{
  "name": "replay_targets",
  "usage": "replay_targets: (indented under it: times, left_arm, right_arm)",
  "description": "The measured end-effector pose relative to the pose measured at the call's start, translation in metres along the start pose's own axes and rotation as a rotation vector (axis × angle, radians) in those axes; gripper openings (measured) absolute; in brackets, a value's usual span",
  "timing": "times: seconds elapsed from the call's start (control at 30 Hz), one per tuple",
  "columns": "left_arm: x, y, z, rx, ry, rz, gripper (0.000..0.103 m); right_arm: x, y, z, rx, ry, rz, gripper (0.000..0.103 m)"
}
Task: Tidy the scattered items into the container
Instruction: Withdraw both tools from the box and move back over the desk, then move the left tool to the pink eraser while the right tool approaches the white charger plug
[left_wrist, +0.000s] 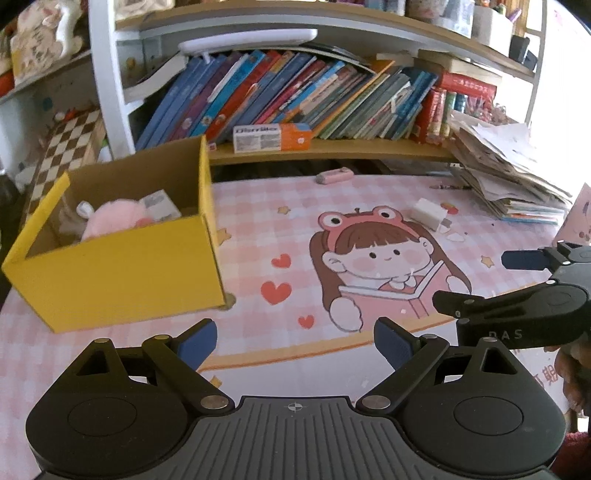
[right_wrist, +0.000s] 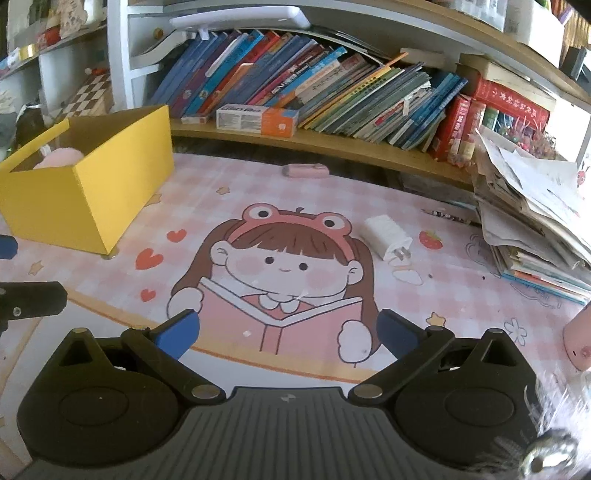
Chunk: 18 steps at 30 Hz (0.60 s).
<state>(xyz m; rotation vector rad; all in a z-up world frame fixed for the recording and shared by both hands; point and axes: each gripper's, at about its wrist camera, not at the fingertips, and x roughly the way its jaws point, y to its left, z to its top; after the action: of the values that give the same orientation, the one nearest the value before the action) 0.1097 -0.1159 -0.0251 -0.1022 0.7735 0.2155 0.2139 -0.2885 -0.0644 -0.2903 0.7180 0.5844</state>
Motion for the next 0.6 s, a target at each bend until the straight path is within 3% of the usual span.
replay_targets:
  times: [0.6]
  left_arm:
    - [0.026, -0.039, 0.062, 0.090, -0.087, -0.054, 0.094]
  right_arm:
    - [0.028, -0.055, 0.017, 0.051, -0.026, -0.042, 0.103]
